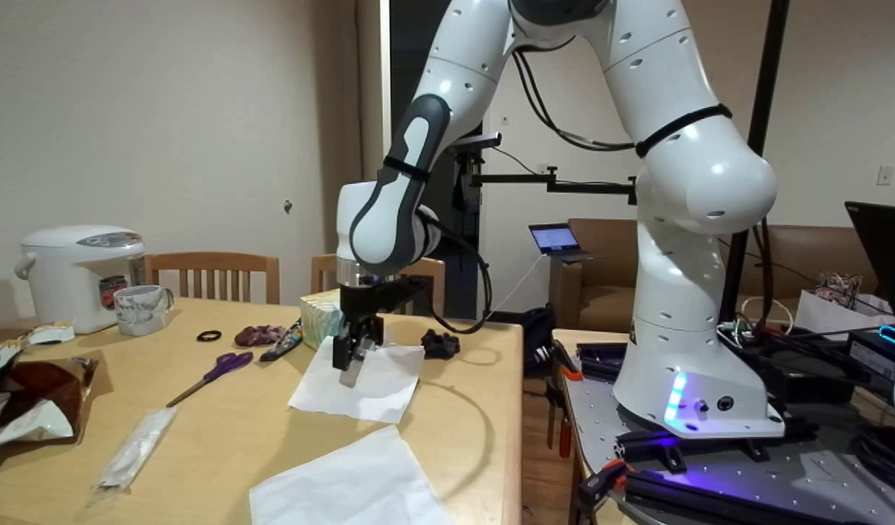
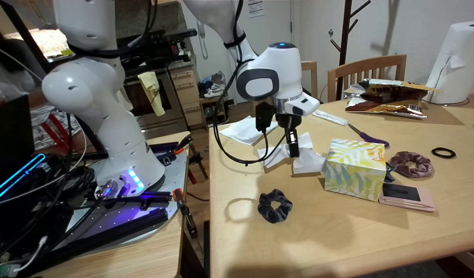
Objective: Use a paper towel to wipe the table
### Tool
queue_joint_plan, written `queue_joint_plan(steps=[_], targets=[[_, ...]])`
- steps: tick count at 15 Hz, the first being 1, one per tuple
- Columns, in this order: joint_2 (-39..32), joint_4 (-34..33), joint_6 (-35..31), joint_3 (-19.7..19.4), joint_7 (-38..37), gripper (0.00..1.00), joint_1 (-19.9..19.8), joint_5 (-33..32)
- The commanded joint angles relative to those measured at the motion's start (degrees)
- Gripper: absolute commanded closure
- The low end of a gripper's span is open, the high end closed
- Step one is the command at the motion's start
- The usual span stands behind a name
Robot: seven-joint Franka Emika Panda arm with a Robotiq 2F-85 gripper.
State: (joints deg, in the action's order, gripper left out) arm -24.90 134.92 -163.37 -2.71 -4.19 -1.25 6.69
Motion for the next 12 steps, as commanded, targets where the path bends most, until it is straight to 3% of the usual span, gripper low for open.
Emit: queue_joint_plan(steps=[1,6,12], targets=[[-4.1,-3.1,-1.1,2.7,1.6,1.0,-2.5,1.4],[-6.5,-4.8,-0.2,3.6,1.1,1.0,-4.5,2.1],[-7.5,-1.9,-0.5,3.8,-0.1,1.0,-6.4,4.3]])
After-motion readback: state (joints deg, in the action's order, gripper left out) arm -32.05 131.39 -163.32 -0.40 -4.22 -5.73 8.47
